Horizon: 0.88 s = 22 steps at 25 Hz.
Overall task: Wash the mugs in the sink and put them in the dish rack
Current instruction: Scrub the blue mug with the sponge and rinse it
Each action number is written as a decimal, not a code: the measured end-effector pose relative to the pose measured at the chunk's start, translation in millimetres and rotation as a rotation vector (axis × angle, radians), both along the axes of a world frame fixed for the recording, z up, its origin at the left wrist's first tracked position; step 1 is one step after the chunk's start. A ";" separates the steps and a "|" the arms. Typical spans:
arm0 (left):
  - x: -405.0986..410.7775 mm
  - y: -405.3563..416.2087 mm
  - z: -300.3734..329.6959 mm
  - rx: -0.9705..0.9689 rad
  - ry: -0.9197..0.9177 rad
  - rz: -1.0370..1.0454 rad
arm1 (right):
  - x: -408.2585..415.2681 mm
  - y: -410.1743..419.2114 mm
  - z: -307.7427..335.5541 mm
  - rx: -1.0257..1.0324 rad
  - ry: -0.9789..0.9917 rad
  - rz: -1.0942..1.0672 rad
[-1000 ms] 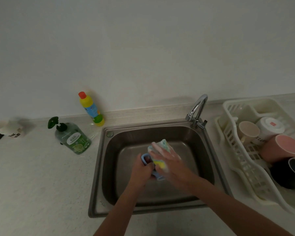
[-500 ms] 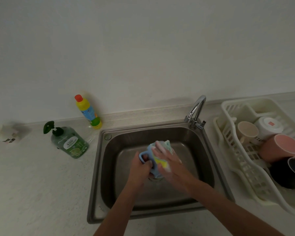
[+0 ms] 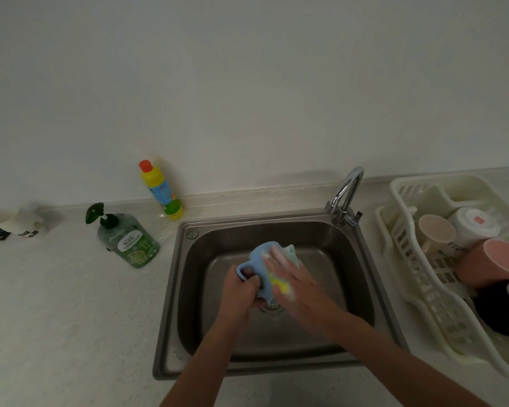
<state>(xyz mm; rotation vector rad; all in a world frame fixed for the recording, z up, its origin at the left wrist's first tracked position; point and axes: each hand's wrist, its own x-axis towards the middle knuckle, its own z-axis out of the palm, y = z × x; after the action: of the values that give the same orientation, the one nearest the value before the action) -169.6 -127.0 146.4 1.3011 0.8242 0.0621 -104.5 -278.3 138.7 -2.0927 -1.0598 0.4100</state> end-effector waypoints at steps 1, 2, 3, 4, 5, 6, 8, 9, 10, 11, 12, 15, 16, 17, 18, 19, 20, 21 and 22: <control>-0.1 -3.4 1.7 0.029 -0.009 -0.039 | 4.5 5.2 0.5 -0.081 -0.137 0.020; -1.2 -6.3 3.5 0.051 -0.007 -0.071 | 9.9 9.8 4.3 -0.111 -0.184 0.009; -2.4 -8.1 4.2 0.057 -0.001 -0.088 | 16.4 11.8 9.8 -0.095 -0.118 -0.019; -4.2 -8.7 5.1 0.044 0.002 -0.087 | 23.3 9.1 15.2 -0.059 0.055 -0.055; -6.2 -8.5 5.4 0.003 -0.009 -0.066 | 29.0 4.6 17.7 0.002 0.230 -0.076; -7.7 -6.9 5.3 -0.044 -0.023 -0.030 | 31.2 -1.0 19.7 0.070 0.389 -0.083; -9.0 -2.1 4.7 -0.101 -0.039 0.048 | 24.1 -13.3 16.4 0.151 0.403 -0.082; -8.6 0.1 4.5 -0.091 -0.035 0.071 | 17.0 -12.8 11.0 0.145 0.287 -0.048; -7.5 1.4 3.8 -0.058 -0.024 0.070 | 8.2 -10.8 6.1 0.118 0.170 0.011; -6.6 0.8 4.0 -0.029 -0.018 0.047 | 2.3 -5.4 0.9 0.063 0.003 0.062; -6.0 -1.6 5.5 -0.004 -0.016 0.008 | 0.6 0.4 -8.0 -0.025 -0.168 0.088; -9.8 -9.3 8.2 -0.026 -0.011 -0.061 | 15.8 16.9 8.9 -0.034 -0.251 -0.003; -12.2 -9.3 8.2 -0.063 -0.014 -0.049 | 21.8 14.7 18.6 0.001 -0.107 -0.056; -15.0 -8.6 7.4 -0.111 -0.024 -0.019 | 25.6 10.7 23.2 0.011 0.094 -0.051; -17.6 -7.4 6.8 -0.147 -0.033 0.022 | 25.0 4.5 25.0 0.027 0.277 -0.038; -19.4 -5.7 6.5 -0.173 -0.041 0.067 | 21.7 -2.4 26.1 0.045 0.390 -0.043; -19.6 -3.4 7.0 -0.166 -0.043 0.104 | 16.2 -8.4 23.0 0.060 0.453 -0.064; -18.2 -0.8 7.2 -0.135 -0.041 0.131 | 9.5 -10.3 21.4 0.080 0.423 -0.082; -16.0 0.7 7.1 -0.087 -0.029 0.142 | 3.5 -9.2 15.9 0.085 0.328 -0.064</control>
<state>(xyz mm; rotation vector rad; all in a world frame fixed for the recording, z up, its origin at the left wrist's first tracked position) -185.6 -126.4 153.5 1.1562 0.8847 0.1557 -101.0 -287.5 154.6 -1.8983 -0.8010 0.6399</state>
